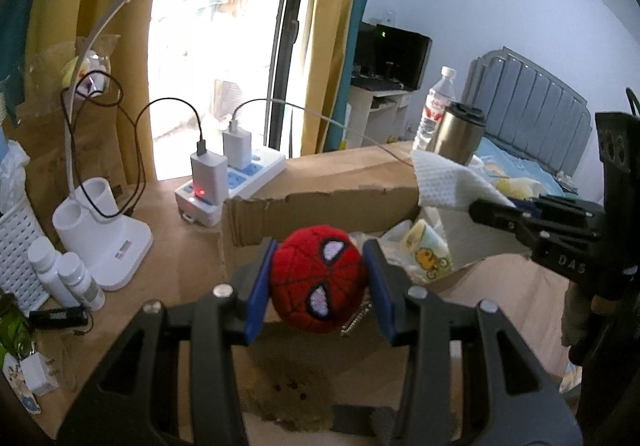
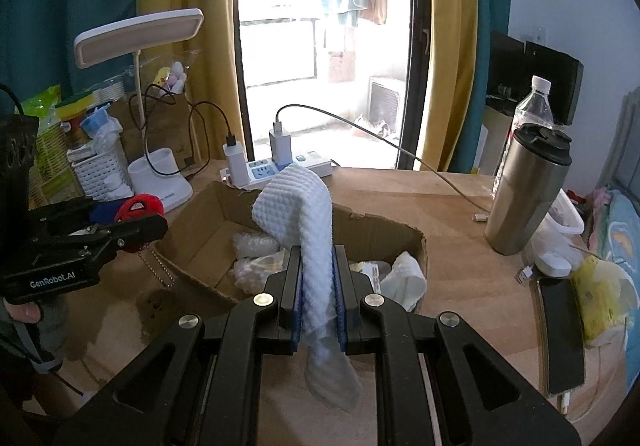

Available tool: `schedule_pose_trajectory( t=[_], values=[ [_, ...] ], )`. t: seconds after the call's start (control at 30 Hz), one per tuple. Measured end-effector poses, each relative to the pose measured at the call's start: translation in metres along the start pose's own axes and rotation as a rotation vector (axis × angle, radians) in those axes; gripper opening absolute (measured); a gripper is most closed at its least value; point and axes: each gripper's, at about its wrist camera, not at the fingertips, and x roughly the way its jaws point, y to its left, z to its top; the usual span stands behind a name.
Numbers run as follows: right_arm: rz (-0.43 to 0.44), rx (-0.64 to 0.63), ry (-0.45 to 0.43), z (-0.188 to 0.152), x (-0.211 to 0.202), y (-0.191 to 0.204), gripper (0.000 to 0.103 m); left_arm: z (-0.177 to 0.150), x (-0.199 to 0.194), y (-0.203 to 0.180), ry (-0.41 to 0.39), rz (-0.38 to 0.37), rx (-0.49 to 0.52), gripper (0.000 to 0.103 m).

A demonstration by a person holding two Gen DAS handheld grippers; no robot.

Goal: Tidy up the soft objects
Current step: 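Carry the white towel and Spider-Man ball over the cardboard box with both tools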

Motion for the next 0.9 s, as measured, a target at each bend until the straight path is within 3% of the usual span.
schedule_pose_trajectory(
  t=[0.57, 0.9],
  values=[
    [-0.031, -0.012, 0.066, 0.004, 0.056, -0.001, 0.014, 0.001, 0.048, 0.021, 0.030, -0.008, -0.044, 0.045],
    [-0.060, -0.024, 0.201, -0.019, 0.104, 0.001, 0.014, -0.008, 0.067, 0.027, 0.082, -0.019, -0.056, 0.046]
  ],
)
